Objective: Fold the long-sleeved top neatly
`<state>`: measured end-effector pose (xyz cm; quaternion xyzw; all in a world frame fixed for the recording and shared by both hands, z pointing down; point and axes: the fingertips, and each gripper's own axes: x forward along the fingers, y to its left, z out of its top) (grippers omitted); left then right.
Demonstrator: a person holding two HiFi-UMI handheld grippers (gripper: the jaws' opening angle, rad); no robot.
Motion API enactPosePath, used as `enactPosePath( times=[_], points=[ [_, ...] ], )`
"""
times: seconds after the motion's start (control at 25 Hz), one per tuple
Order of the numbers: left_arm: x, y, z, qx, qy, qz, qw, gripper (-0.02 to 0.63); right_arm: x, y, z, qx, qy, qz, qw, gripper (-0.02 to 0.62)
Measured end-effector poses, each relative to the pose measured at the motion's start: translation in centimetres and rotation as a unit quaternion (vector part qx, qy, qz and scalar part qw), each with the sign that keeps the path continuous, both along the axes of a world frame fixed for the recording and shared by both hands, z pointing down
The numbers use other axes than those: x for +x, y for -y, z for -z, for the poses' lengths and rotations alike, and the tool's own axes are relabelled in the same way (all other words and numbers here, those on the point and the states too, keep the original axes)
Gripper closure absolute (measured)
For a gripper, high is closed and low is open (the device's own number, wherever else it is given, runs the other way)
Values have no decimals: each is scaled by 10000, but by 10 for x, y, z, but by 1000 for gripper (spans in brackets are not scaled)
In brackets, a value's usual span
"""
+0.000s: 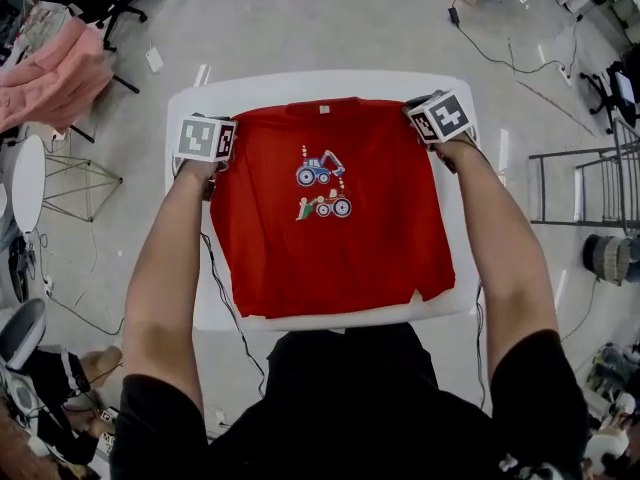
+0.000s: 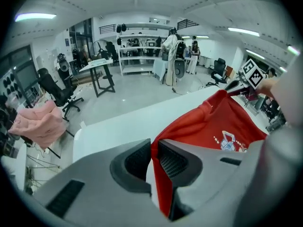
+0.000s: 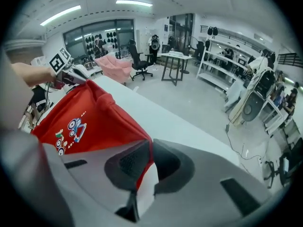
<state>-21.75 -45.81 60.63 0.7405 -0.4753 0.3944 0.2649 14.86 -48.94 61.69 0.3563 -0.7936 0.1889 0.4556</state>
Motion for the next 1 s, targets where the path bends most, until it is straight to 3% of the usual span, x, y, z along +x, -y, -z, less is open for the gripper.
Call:
enactPosePath(
  times=[0.24,0.4,0.52,0.68,0.76,0.84,0.88,1.0],
  points=[
    [-7,22,-33,-405,-114,463,9980,551,-5,23,-30,-280,-34,-104,9995,555],
    [-6,24,-36,-442,-148,473,9978,492,-7,22,-30,-222,-187,15,9996,515],
    [-2,22,-26,-262,-175,336,9989,488,-5,20,-21,-191,-190,50,9996,463],
    [3,9,1,48,-280,121,9995,485,-1,10,4,72,-85,-12,9999,459],
    [6,-5,15,220,-374,35,9991,485,0,-3,20,368,-40,-32,9993,492],
    [8,-22,30,454,-515,-29,9976,485,-1,-22,39,713,111,-66,9974,583],
    [9,-32,38,603,-595,-50,9964,487,-3,-34,48,833,220,-93,9962,591],
    [7,-64,59,1009,-733,-64,9922,591,-10,-79,67,1010,478,-149,9936,591]
  ],
)
